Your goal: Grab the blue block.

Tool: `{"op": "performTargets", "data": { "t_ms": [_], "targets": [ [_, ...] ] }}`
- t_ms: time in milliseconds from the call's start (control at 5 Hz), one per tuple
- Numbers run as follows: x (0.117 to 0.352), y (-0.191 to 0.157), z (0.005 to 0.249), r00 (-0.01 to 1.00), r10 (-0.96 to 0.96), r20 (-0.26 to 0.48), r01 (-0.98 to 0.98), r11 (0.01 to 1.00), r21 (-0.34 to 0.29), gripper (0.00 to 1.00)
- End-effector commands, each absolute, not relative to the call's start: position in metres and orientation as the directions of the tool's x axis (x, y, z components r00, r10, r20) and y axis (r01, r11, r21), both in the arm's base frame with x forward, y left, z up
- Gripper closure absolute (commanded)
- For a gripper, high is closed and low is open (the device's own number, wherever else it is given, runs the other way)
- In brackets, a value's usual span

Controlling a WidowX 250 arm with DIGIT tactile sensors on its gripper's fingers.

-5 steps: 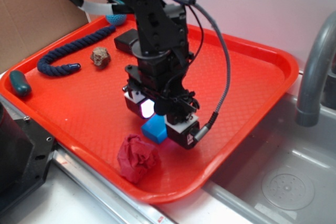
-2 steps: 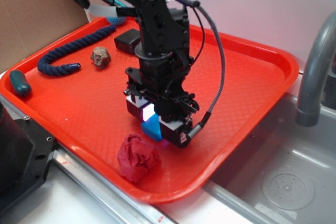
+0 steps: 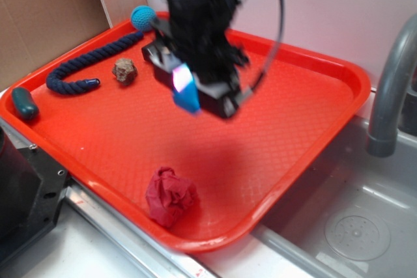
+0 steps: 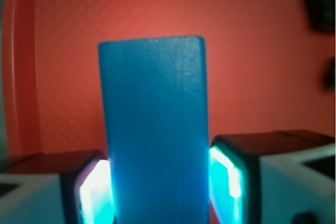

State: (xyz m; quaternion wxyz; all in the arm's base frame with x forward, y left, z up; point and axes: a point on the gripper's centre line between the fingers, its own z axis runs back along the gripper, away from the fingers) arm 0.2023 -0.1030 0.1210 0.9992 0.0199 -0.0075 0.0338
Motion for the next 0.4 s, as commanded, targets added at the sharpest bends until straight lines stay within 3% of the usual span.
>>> {"op": "performTargets", "data": {
  "t_ms": [0,200],
  "targets": [
    [0.191,-0.064,0.200,0.971,0.238,0.003,-0.238,0.970,0.045,1.00],
    [0.195,-0.068,0.181,0.975,0.222,0.008,-0.222,0.975,0.003,1.00]
  ]
}}
